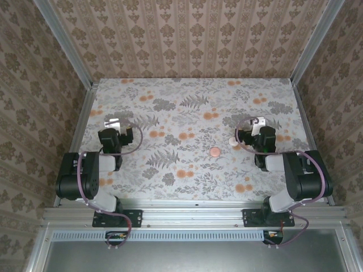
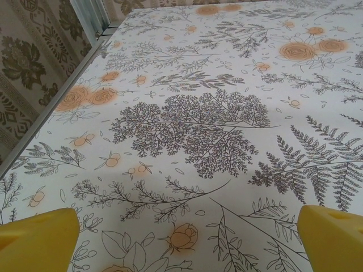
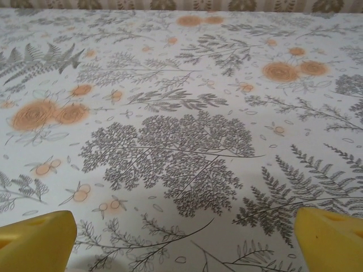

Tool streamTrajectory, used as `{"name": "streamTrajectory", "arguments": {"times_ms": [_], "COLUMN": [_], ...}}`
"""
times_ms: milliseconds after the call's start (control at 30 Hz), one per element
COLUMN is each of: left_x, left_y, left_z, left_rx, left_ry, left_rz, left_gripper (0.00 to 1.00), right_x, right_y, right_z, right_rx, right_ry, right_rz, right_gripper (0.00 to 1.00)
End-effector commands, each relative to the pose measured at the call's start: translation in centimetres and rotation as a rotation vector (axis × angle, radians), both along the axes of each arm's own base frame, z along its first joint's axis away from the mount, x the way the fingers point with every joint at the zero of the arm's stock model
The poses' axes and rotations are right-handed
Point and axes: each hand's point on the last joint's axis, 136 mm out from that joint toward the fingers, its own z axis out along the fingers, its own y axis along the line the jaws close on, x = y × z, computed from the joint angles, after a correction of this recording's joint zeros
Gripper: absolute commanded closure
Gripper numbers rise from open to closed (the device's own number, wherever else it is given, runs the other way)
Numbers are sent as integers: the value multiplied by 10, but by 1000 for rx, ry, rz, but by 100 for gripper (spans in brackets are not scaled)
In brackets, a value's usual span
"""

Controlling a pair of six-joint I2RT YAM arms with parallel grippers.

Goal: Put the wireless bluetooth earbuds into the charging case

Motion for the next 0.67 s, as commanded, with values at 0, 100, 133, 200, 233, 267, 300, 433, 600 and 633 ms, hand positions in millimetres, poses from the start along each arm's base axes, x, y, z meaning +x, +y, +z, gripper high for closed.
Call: {"name": "streamTrajectory", "arguments": {"times_ms": [0, 100, 133, 200, 233, 267, 300, 433, 600, 633], "left_x": [3, 3, 3, 3, 3, 3, 3, 3, 3, 3], "left_y": [0, 1, 0, 1, 0, 0, 1, 0, 1, 0], "left_z": [12, 11, 11, 12, 11, 11, 12, 11, 11, 12], "left_rx": [15, 15, 15, 15, 15, 15, 15, 13, 14, 14], "left_ry": [-42, -41, -39, -41, -41, -40, -42, -40, -41, -41], "left_rz": [-3, -3, -4, -3, -4, -3, -3, -5, -4, -5], "left_gripper": [0, 0, 0, 0, 0, 0, 0, 0, 0, 0], "right_x": [10, 9, 9, 9, 9, 9, 9, 9, 9, 9], "right_y": [-8, -8, -8, -8, -8, -8, -8, -8, -7, -7], "right_z": [13, 13, 13, 13, 14, 13, 13, 14, 14, 13], "right_rx": [21, 23, 23, 24, 23, 22, 22, 22, 22, 21], "right_ry": [-46, -44, -46, -46, -47, -47, -47, -49, -49, -46], "right_rz": [-46, -48, -46, -47, -45, -46, -46, -46, -46, -46], "right_gripper": [0, 0, 0, 0, 0, 0, 0, 0, 0, 0]}}
